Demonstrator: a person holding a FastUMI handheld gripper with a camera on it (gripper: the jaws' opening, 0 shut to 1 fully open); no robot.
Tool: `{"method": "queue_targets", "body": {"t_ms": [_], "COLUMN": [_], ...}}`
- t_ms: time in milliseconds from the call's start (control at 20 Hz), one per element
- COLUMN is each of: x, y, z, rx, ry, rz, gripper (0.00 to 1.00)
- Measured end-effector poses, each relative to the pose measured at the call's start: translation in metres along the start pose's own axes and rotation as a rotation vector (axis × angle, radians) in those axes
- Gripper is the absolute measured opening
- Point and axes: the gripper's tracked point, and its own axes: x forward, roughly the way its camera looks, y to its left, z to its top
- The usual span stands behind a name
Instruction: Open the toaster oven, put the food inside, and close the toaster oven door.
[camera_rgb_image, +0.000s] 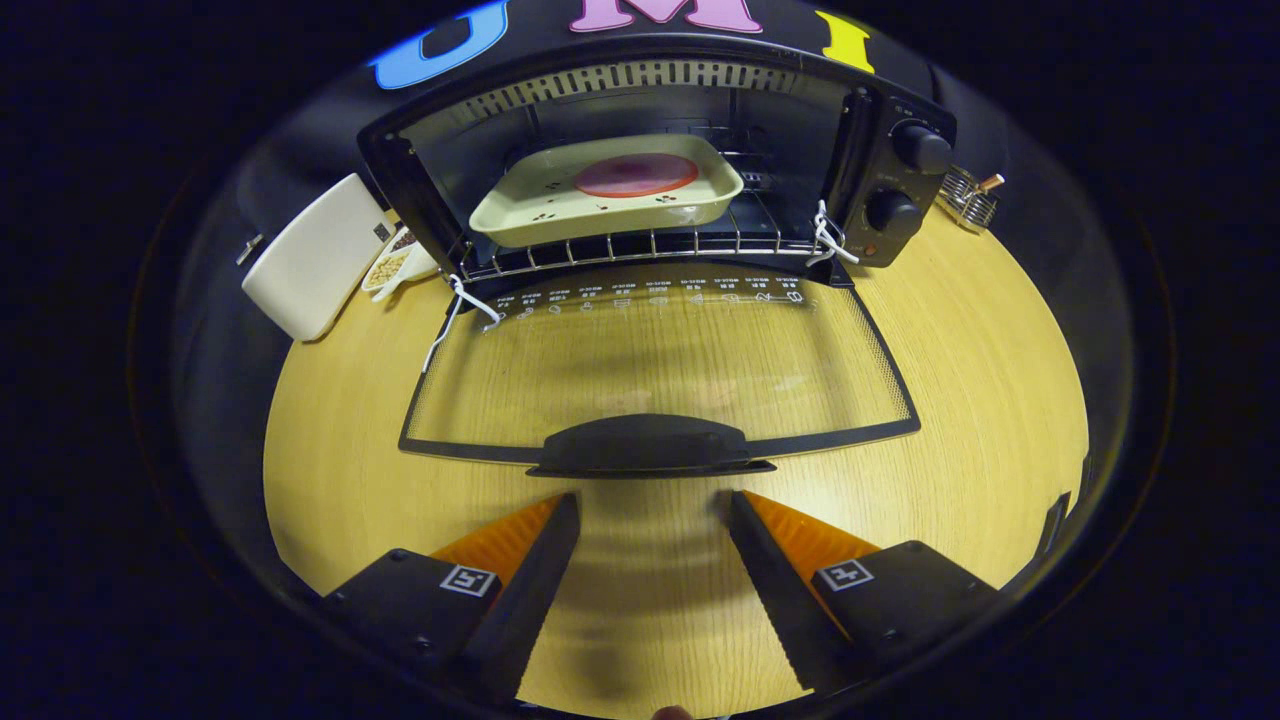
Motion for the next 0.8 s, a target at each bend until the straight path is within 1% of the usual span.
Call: {"method": "queue_targets", "body": {"t_ms": [200, 300, 400, 650, 800], "x": [-0.001, -0.009, -0.02, -0.048, -0.066], "y": [-0.002, 0.0, 0.0, 0.002, 0.001], "z": [0.003, 0.007, 0.01, 0.027, 0.045], "rx": [-0.029, -0.009, -0.015, 0.006, -0.012], "ry": [-0.004, -0.036, -0.065, -0.17, -0.253], "rz": [-0.006, 0.004, 0.018, 0.045, 0.047], "gripper": [0.99, 1.0, 1.0, 0.99, 0.99]}}
